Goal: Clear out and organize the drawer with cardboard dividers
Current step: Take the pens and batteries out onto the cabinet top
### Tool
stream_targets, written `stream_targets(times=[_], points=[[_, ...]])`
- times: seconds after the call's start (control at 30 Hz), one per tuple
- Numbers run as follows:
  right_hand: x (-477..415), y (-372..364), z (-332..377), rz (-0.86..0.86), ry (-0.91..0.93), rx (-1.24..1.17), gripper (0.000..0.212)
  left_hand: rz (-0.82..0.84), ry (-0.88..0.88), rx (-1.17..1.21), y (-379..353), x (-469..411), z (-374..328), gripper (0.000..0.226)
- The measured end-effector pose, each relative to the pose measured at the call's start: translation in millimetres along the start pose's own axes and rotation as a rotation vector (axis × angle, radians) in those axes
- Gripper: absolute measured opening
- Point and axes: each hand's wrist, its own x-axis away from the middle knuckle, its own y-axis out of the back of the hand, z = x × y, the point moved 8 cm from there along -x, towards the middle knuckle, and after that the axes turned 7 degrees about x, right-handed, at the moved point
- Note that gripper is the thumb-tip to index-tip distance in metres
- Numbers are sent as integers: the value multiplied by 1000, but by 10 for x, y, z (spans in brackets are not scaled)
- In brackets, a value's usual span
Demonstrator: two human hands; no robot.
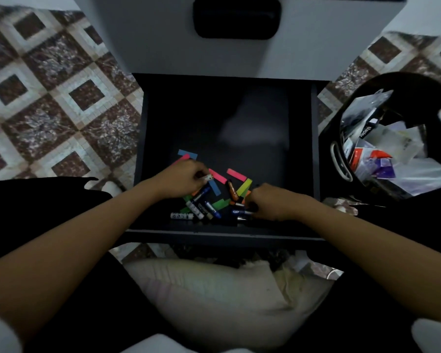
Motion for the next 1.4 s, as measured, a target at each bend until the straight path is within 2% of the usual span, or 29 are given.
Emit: stream_targets(times=[0.13, 0.3, 0.53, 0.67, 0.8, 0.9, 1.13, 1.23, 1.33, 1.4], points=[[10, -69, 12, 23, -17, 66, 27, 18, 3, -2, -22, 1, 13, 24], [-25, -73, -8, 36, 1, 42, 24, 51, 0, 23, -77, -7, 20, 22], [-63, 54, 30, -127, -14, -38, 26, 61, -13, 38, -109, -29, 8, 22], [-123, -37, 106, -198, -8, 145, 41, 62, -10, 16, -128, -47, 6, 23], [-155, -70, 173, -213, 30, 303, 30, 60, -5, -1, -137, -50, 12, 24], [-134, -33, 250, -244, 85, 393, 29, 61, -10, 2, -147, -45, 28, 24], [-182, -58, 313, -255, 176, 409, 26, 92, -31, 30, -196, -50, 22, 22], [-217, -31, 251, -221, 120, 229, 20, 120, -52, 13, -208, -44, -24, 23], [-185, 162, 106, -200, 27, -153, 20, 158, -93, -28, -254, -37, -100, 24], [-133, 291, -34, -184, -19, -418, 13, 200, -130, -75, -329, -16, -153, 24]])
